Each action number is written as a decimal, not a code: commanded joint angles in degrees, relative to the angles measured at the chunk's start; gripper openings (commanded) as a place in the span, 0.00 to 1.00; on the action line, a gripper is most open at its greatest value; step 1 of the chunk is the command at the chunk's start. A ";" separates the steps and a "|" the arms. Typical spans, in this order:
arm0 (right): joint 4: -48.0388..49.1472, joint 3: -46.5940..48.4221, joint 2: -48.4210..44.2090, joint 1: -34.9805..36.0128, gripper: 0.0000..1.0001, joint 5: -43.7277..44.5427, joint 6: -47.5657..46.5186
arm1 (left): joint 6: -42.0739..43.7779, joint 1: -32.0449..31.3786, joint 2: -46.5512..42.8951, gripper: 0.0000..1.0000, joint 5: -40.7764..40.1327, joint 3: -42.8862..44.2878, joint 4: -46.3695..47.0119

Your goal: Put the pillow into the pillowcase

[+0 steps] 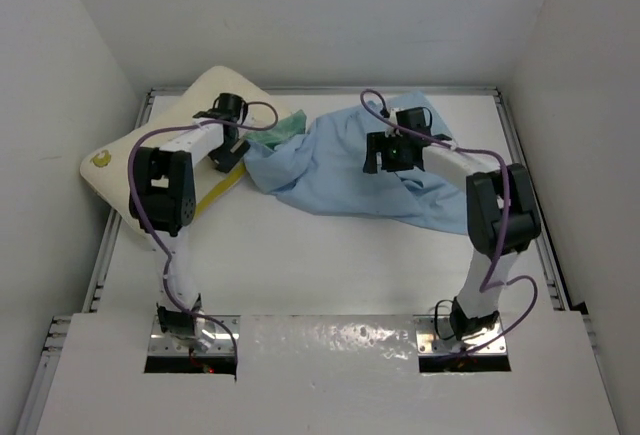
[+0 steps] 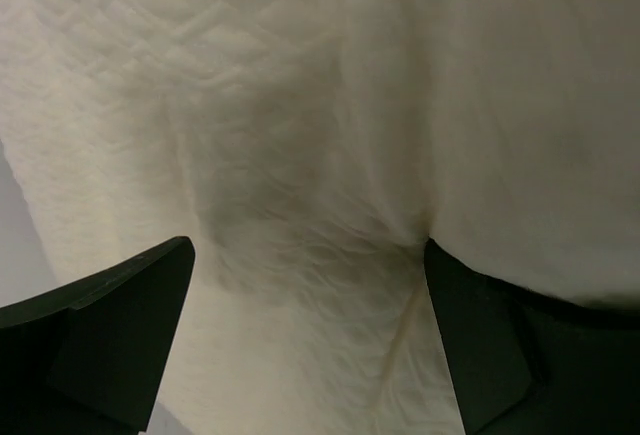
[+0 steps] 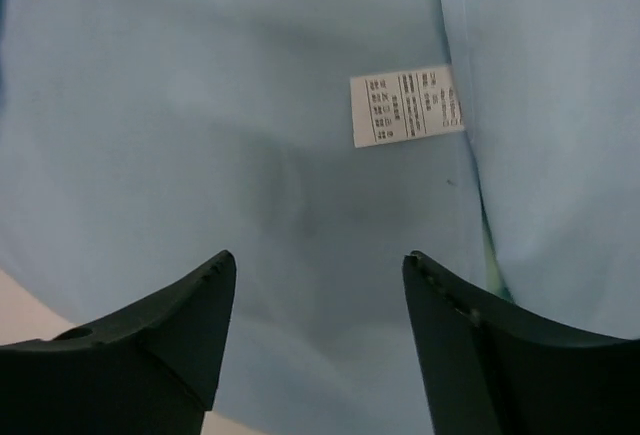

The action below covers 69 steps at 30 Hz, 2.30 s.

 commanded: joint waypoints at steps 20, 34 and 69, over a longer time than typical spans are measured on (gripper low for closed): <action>-12.31 10.23 -10.31 23.40 0.96 -3.61 -32.54 | -7.22 2.28 -6.73 0.94 12.48 9.05 -3.56; 1.05 24.81 14.10 30.41 0.99 -6.16 -32.63 | -10.30 5.61 -14.29 0.99 9.32 5.54 -4.70; -9.90 0.64 -15.78 11.79 0.08 21.89 -12.00 | -13.03 8.96 -12.62 0.98 12.83 9.23 -10.06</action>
